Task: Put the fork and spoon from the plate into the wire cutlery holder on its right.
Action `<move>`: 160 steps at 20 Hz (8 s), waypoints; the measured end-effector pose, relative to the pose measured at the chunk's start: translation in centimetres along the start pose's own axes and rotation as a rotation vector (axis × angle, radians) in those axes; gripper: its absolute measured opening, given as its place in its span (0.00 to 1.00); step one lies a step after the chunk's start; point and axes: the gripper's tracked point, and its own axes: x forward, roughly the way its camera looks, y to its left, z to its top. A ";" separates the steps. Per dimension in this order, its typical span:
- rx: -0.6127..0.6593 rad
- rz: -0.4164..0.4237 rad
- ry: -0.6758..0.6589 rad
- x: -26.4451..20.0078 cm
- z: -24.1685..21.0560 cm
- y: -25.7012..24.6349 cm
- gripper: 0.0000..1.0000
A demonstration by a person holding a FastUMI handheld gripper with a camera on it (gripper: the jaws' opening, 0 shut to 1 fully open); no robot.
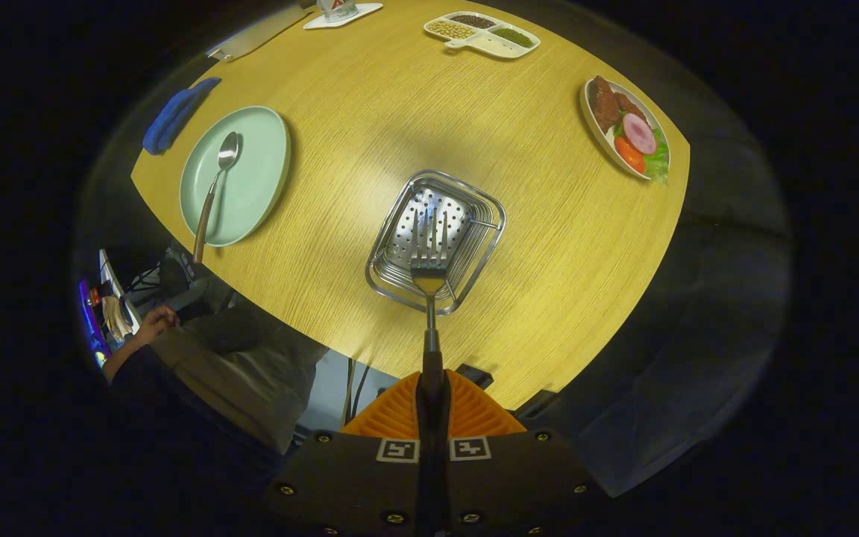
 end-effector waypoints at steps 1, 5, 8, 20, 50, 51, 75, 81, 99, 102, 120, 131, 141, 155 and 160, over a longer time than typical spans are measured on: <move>-0.002 -0.003 0.013 0.0 0.2 -0.1 0.00; -0.019 -0.018 0.090 0.5 0.8 -0.4 0.01; -0.013 0.017 0.151 0.8 1.4 0.0 0.01; 0.017 0.045 0.256 1.9 3.8 -0.3 0.10; 0.074 0.187 -0.234 -2.5 3.7 17.0 0.16; 0.072 0.185 -0.232 -2.3 3.8 17.5 0.16; 0.045 0.258 -0.224 1.3 12.5 27.8 0.16; 0.077 0.246 -0.216 4.0 14.3 28.5 0.16; -0.076 0.168 -0.169 5.7 12.7 25.5 0.02; -0.101 0.177 -0.164 3.8 11.5 23.9 0.02; 0.114 0.198 -0.073 -2.7 0.4 9.5 0.01; 0.340 0.267 0.038 -2.0 -1.0 4.0 0.01; 0.352 0.268 0.181 -0.2 1.6 3.5 0.02; 0.334 0.197 0.100 -0.6 3.5 2.4 0.11; 0.350 0.186 -0.022 -2.9 4.0 1.7 0.23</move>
